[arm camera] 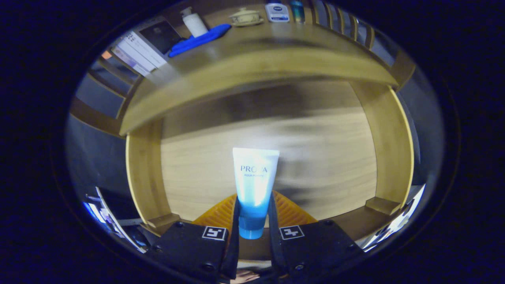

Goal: Pull open the drawer, take out the items inside it, and place them on the countertop above the cabinet.

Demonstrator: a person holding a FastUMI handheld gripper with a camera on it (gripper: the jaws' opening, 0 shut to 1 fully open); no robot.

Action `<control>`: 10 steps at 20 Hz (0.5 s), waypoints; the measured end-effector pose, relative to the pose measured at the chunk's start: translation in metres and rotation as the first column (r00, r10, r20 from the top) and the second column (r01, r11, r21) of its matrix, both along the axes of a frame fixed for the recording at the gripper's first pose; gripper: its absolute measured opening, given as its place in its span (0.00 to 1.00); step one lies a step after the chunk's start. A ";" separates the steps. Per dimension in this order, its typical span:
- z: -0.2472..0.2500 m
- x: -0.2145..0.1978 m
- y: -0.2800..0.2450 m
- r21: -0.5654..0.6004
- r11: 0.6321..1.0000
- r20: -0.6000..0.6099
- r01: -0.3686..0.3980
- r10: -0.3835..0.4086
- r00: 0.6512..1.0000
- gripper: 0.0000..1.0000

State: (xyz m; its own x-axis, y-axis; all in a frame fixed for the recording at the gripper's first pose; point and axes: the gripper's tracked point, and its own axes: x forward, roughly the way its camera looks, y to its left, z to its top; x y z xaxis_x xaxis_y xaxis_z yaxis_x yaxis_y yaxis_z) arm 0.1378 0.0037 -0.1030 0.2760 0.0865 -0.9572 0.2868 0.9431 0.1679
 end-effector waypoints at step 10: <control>0.091 0.076 -0.003 -0.048 0.999 0.174 -0.026 0.034 0.984 0.36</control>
